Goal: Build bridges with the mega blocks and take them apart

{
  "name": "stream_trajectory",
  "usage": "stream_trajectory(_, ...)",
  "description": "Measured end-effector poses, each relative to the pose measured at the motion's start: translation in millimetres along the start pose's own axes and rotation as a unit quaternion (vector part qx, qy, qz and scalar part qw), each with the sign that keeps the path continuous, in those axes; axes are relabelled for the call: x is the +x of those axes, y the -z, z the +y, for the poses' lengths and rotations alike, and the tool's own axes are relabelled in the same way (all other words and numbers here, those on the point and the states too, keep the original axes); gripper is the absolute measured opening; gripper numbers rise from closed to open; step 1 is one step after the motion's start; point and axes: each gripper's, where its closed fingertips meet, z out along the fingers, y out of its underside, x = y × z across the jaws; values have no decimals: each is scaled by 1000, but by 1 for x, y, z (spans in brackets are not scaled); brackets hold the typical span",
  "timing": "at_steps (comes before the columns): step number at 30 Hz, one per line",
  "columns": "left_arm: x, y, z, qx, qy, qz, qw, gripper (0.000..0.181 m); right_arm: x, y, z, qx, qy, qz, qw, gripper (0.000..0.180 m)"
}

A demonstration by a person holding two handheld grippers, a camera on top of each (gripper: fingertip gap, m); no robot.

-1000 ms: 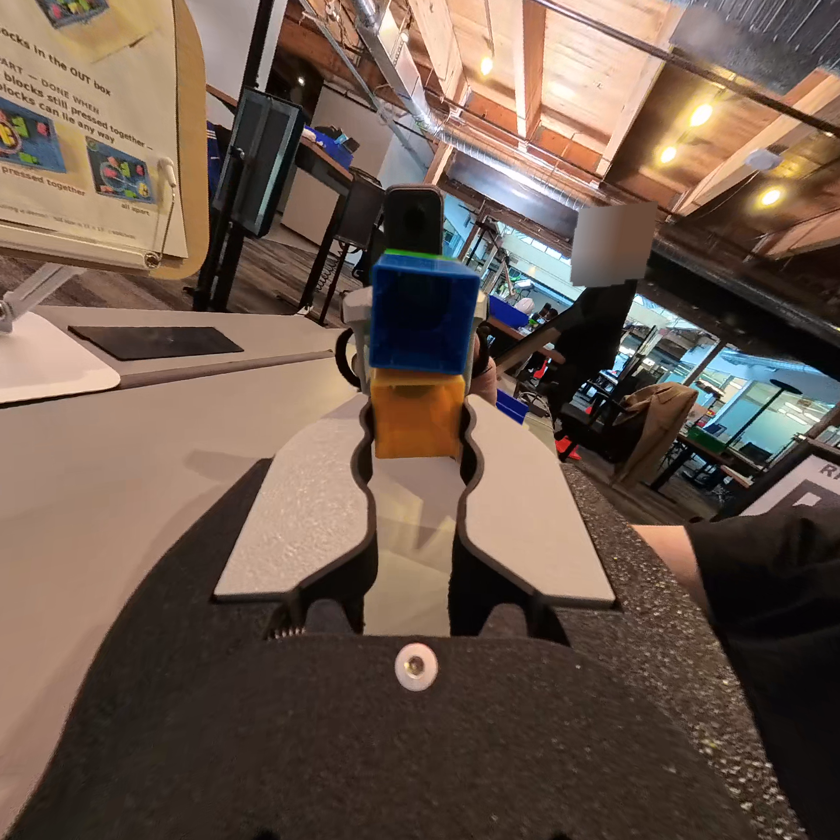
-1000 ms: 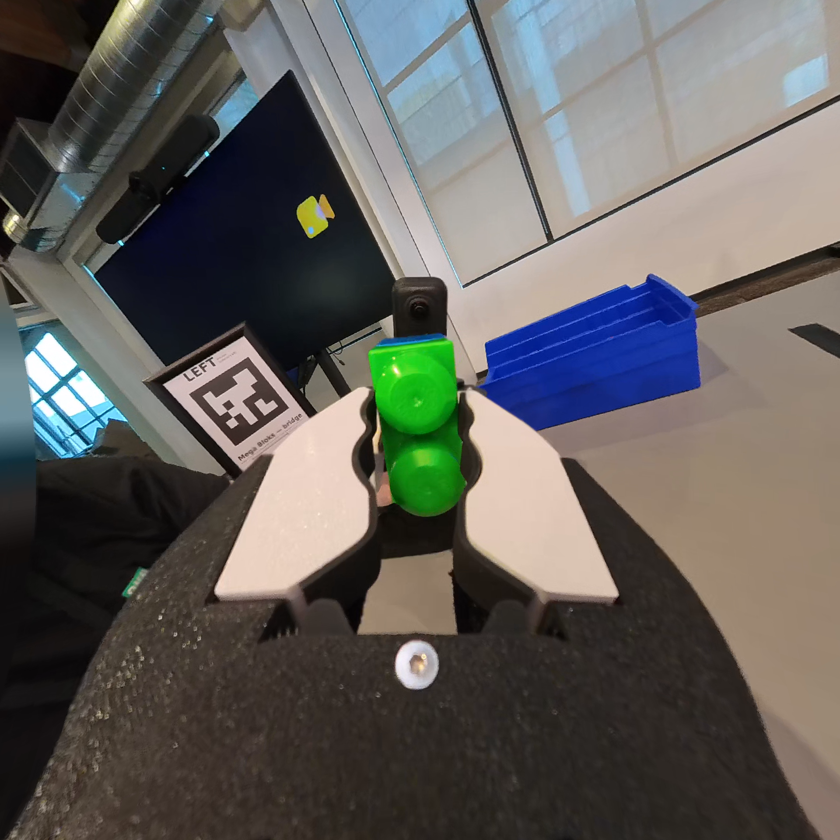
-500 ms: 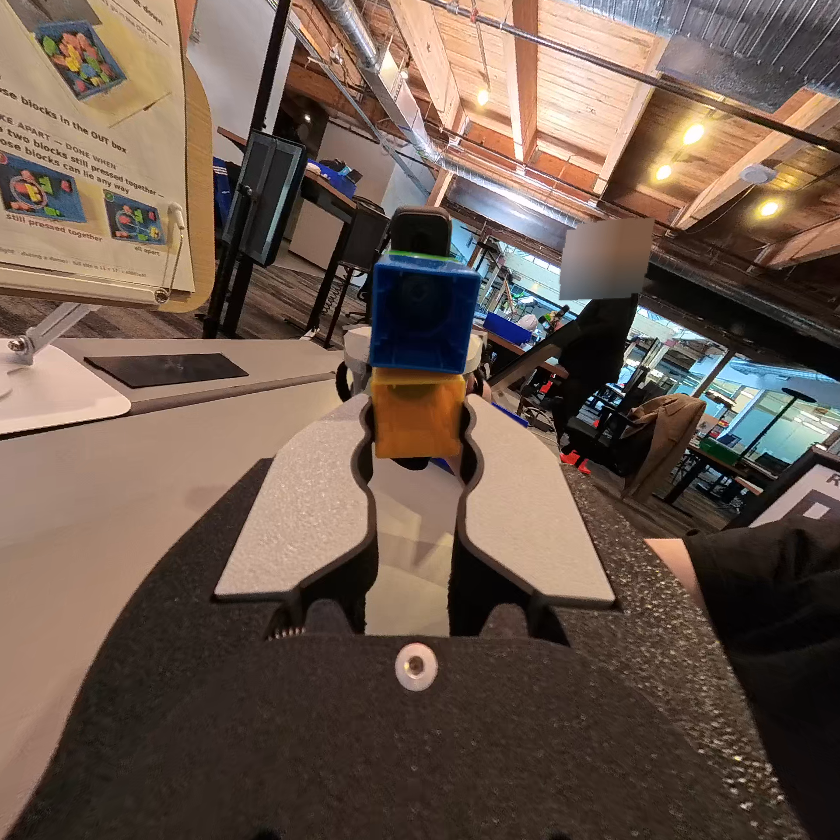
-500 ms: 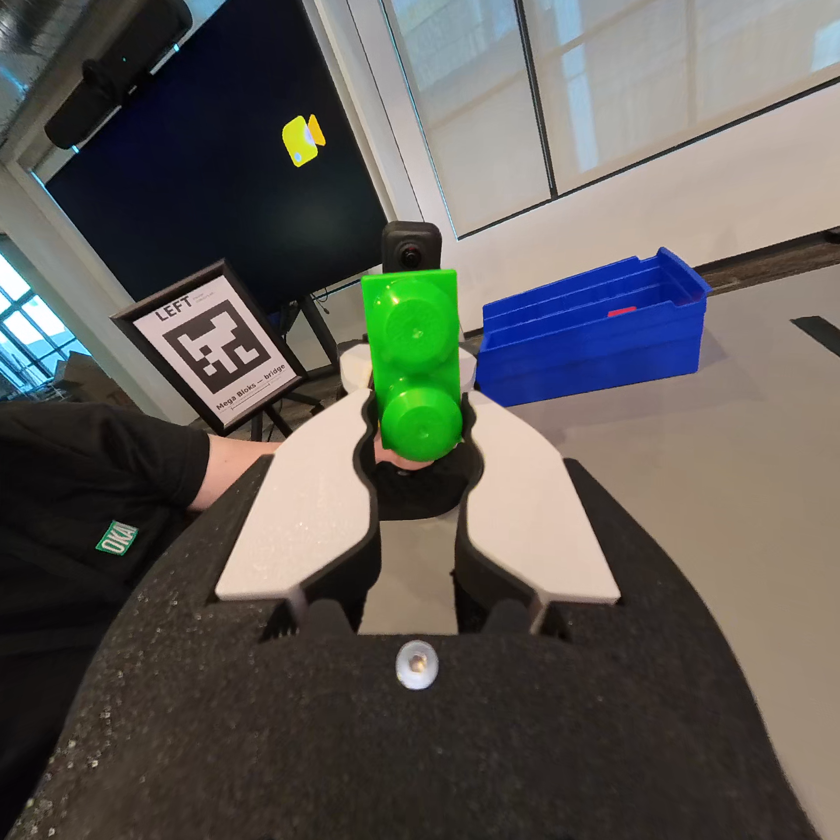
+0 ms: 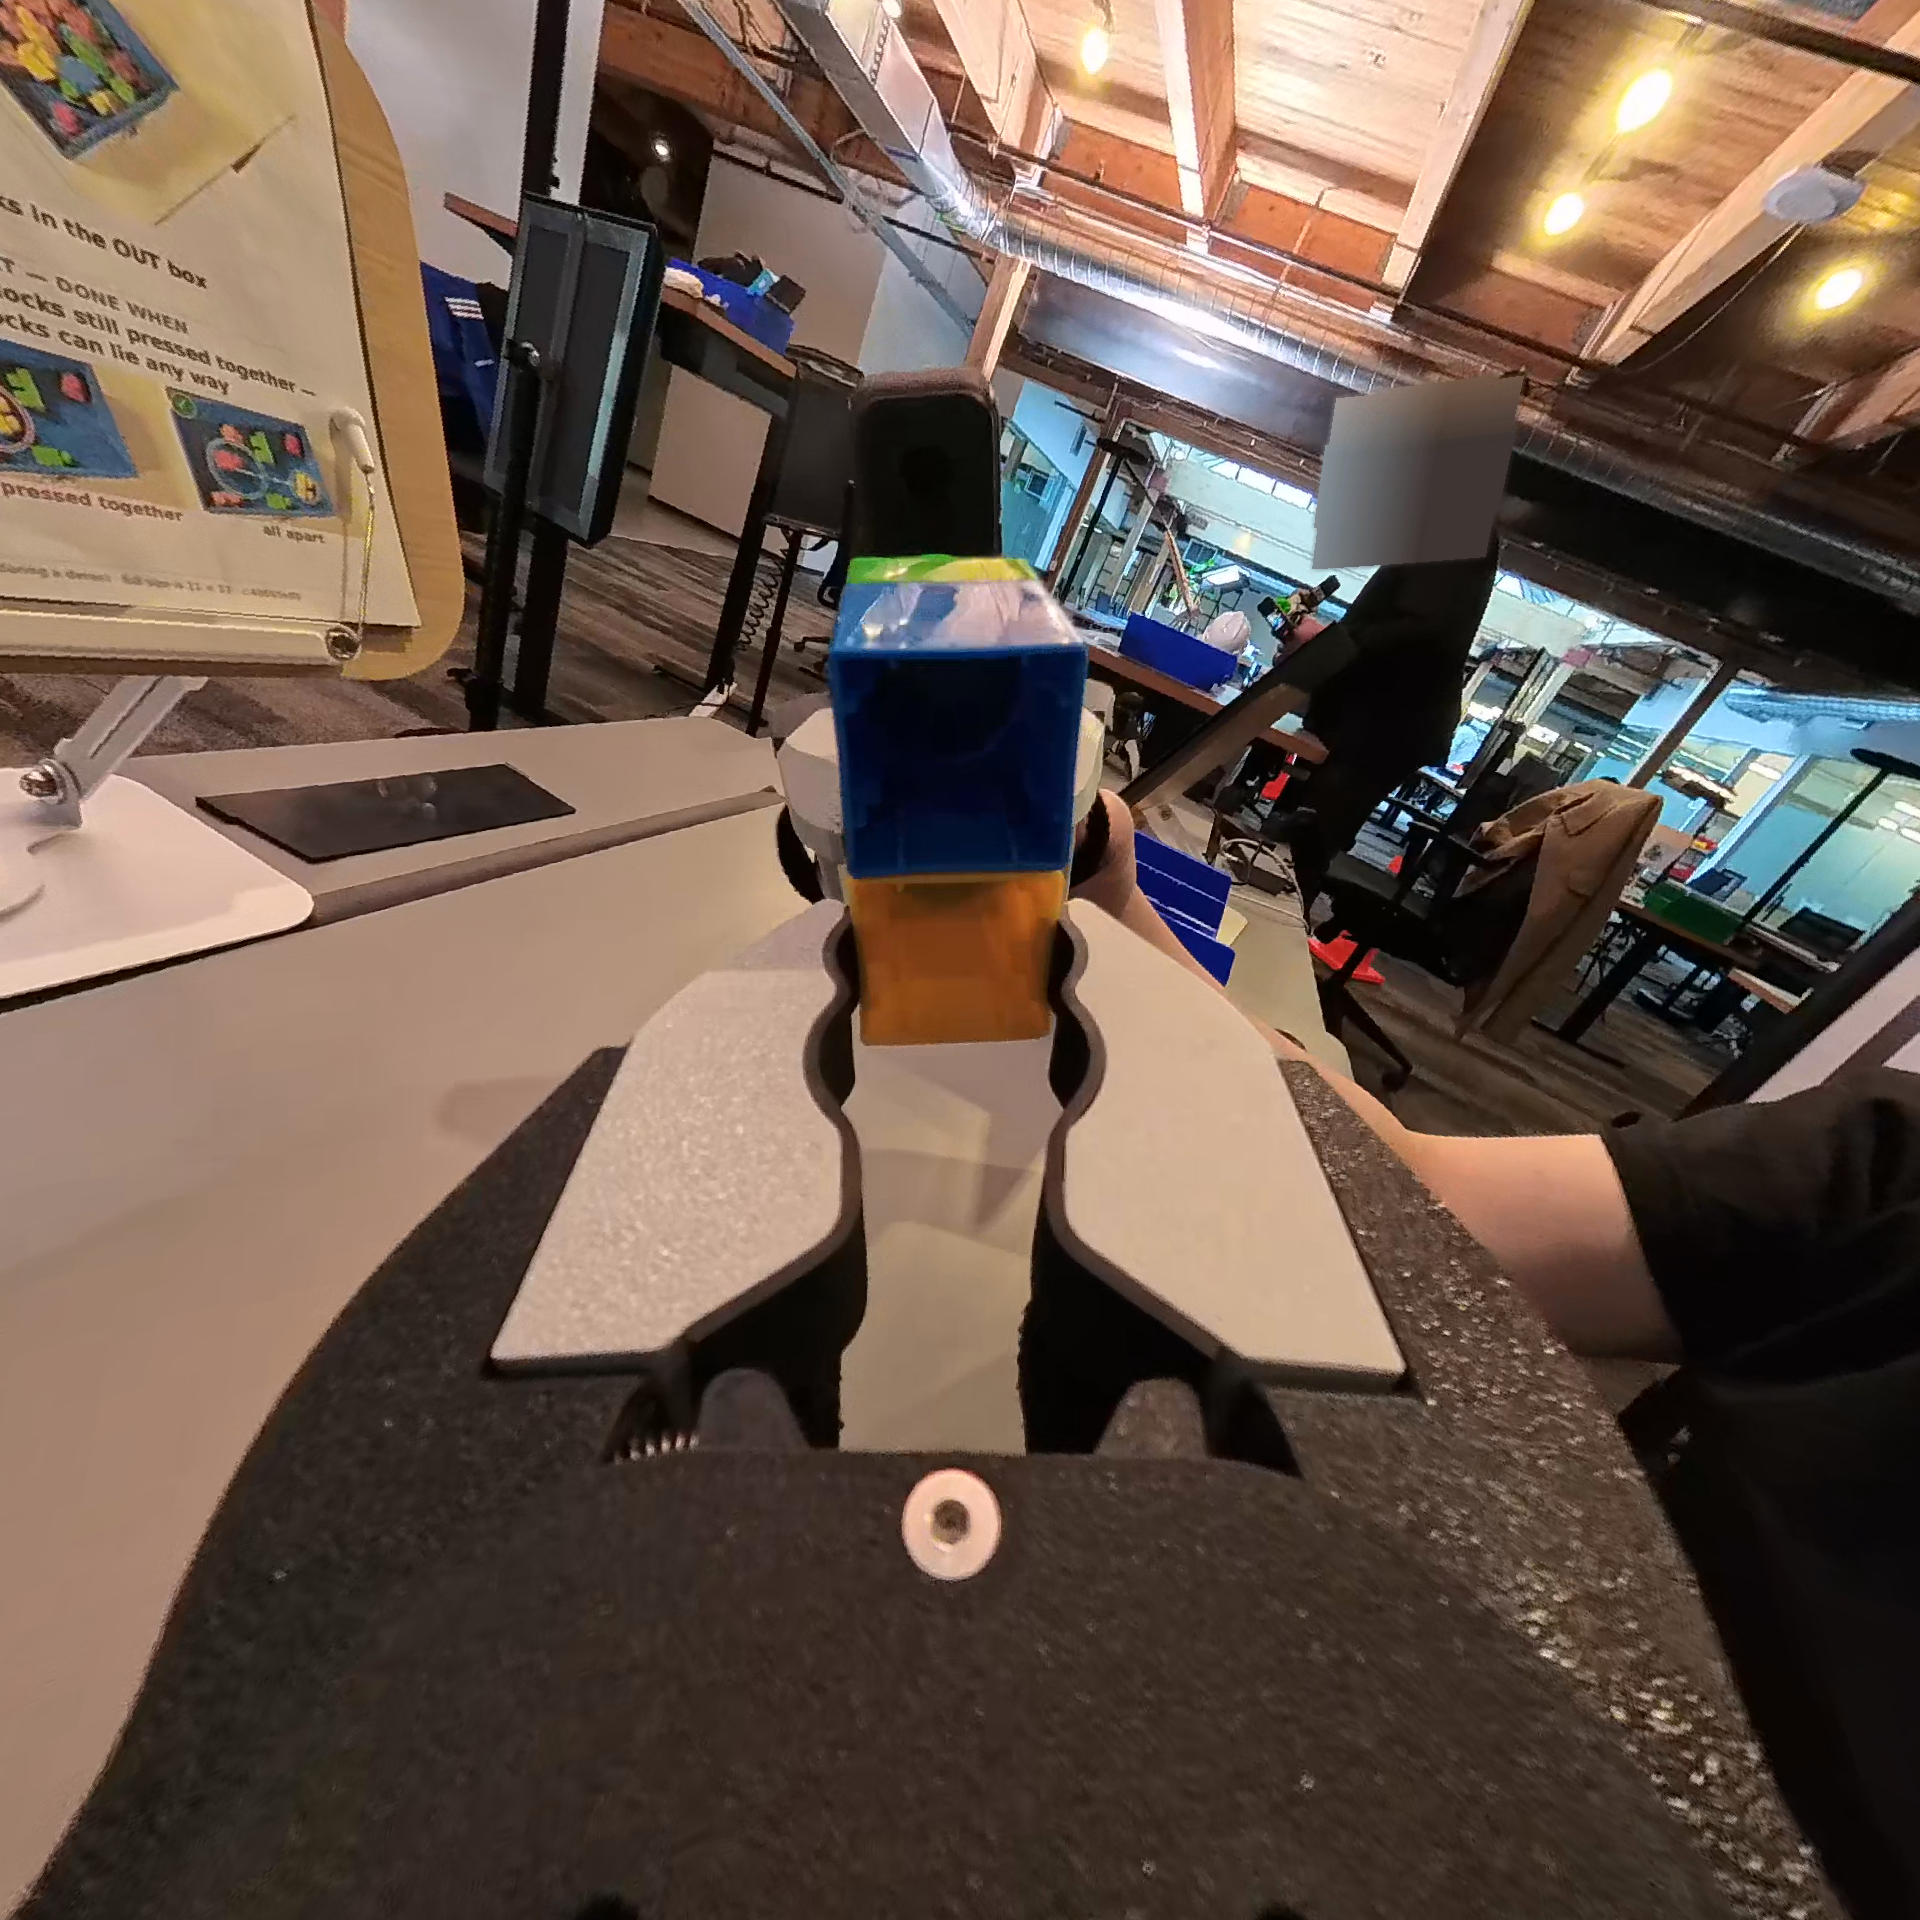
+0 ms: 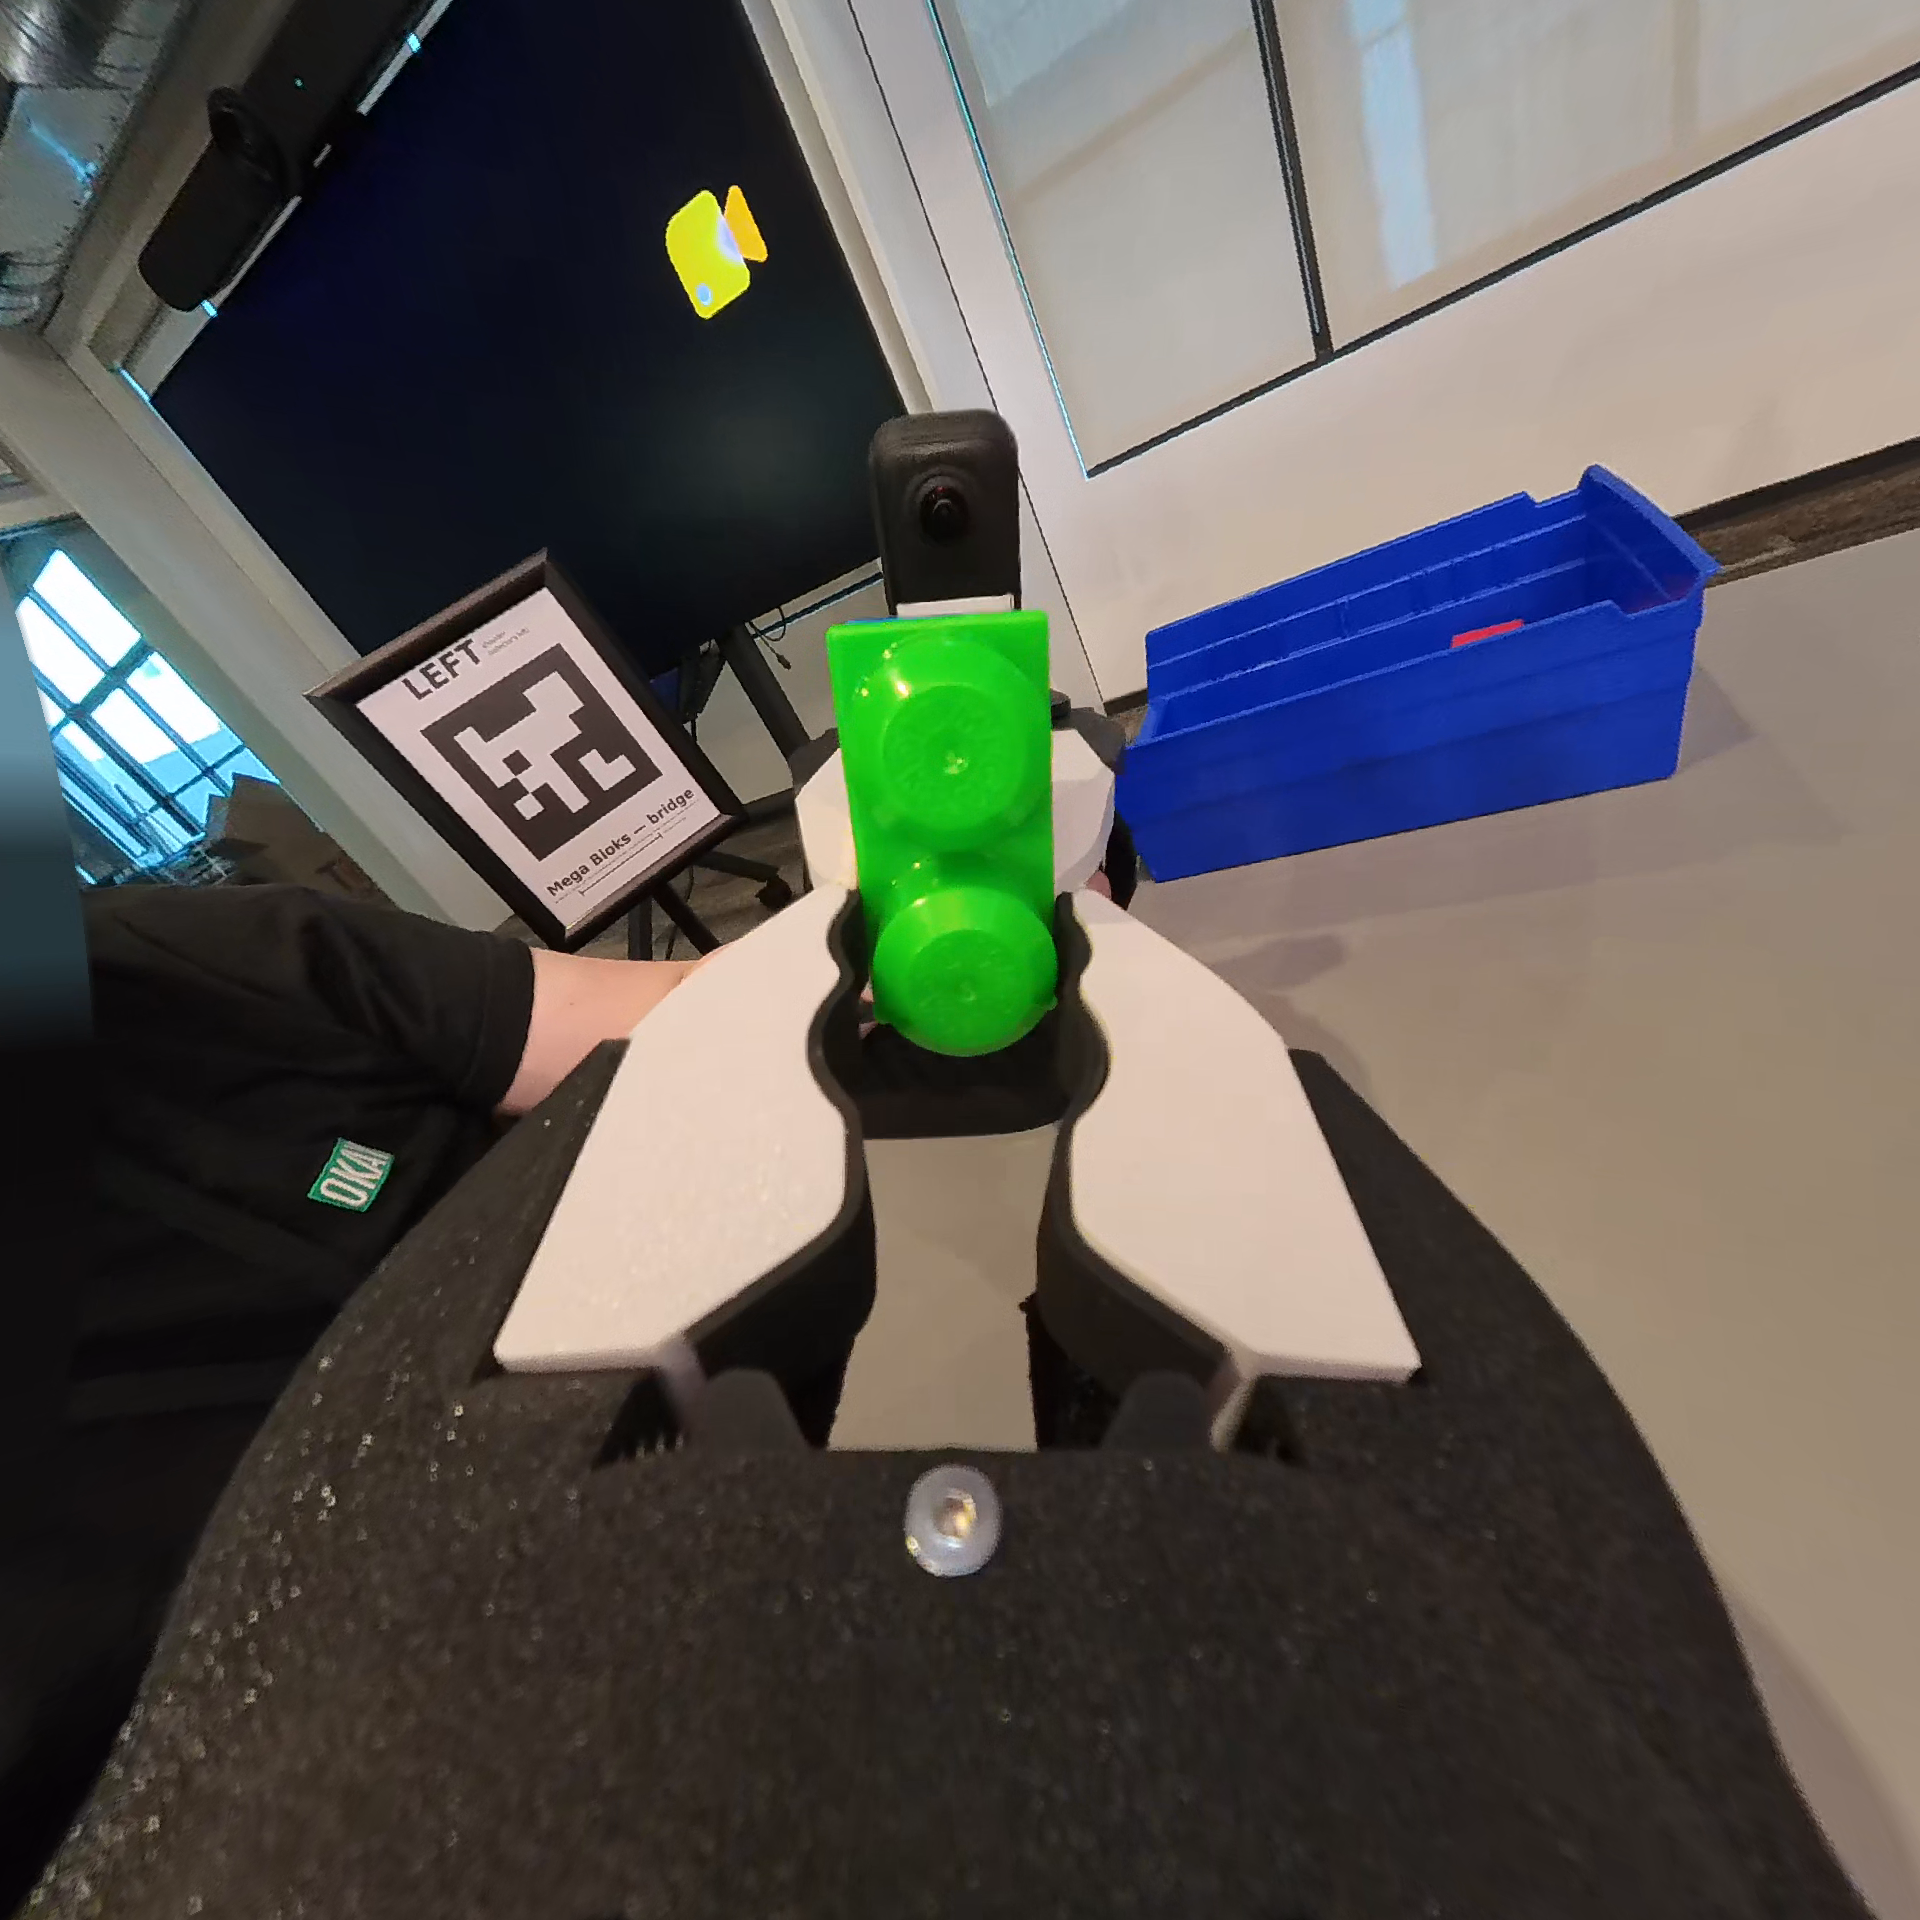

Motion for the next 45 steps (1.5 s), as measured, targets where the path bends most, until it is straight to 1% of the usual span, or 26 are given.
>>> stream_trajectory(2, -1, -1, -1, 0, 5, 0, 1000, 34, 2, 1, -1, 4, -2, 3, 1000, 34)
stream_trajectory(6, -4, -2, -8, 26, 13, -2, 1000, 35, 4, 1, -8, 22, 8, 11, 1000, 34)
stream_trajectory(7, -5, -2, -9, 29, 16, -2, 999, 37, 5, 1, -7, 14, 15, 21, 1000, 34)
stream_trajectory(8, -6, -1, -8, 29, 19, 1, 999, 43, 7, 1, -5, 5, 24, 37, 999, 34)
stream_trajectory(10, -6, 5, -8, 40, 19, 7, 999, 45, 7, 3, -5, -5, 35, 53, 998, 34)
stream_trajectory(12, -13, 16, -9, 52, 24, -7, 998, 48, 9, 11, -10, 1, 34, 72, 997, 34)
stream_trajectory(14, -24, 31, -9, 65, 21, -33, 997, 47, 15, 22, -11, -6, 34, 108, 994, 34)
stream_trajectory(17, -50, 50, 1, 62, -12, -103, 993, 46, 26, 49, -12, -34, 37, 201, 978, 34)
stream_trajectory(20, -64, 57, 15, 52, -30, -140, 988, 44, 12, 74, -23, -39, 45, 251, 966, 34)
stream_trajectory(22, -68, 58, 18, 56, -19, -145, 988, 43, -3, 95, -31, -55, 74, 292, 952, 34)
stream_trajectory(25, -64, 54, 19, 51, -13, -127, 990, 39, -40, 141, -38, -109, 105, 320, 935, 34)
stream_trajectory(28, -56, 49, 23, 42, -11, -109, 993, 39, -76, 218, -36, -194, 134, 368, 899, 34)
stream_trajectory(30, -49, 46, 24, 38, -13, -99, 994, 39, -96, 280, -25, -243, 125, 401, 874, 34)
stream_trajectory(32, -46, 44, 24, 34, -22, -94, 995, 38, -110, 345, -6, -290, 100, 441, 844, 34)
stream_trajectory(34, -45, 41, 26, 26, -28, -89, 995, 38, -119, 403, 26, -345, 68, 470, 810, 34)
stream_trajectory(35, -45, 39, 28, 21, -28, -85, 996, 38, -121, 426, 44, -374, 50, 476, 794, 34)
stream_trajectory(37, -44, 37, 33, 10, -25, -71, 997, 38, -121, 471, 80, -445, 19, 488, 751, 35)
stream_trajectory(38, -44, 36, 35, 5, -22, -66, 998, 38, -119, 488, 94, -477, 11, 487, 731, 34)
stream_trajectory(39, -45, 35, 37, 1, -19, -66, 998, 38, -116, 500, 108, -501, 6, 480, 720, 34)
stream_trajectory(42, -47, 33, 38, -3, -15, -65, 998, 37, -100, 519, 140, -545, -10, 450, 707, 34)
stream_trajectory(45, -47, 30, 36, -8, -15, -68, 998, 36, -83, 527, 164, -566, -18, 420, 709, 34)
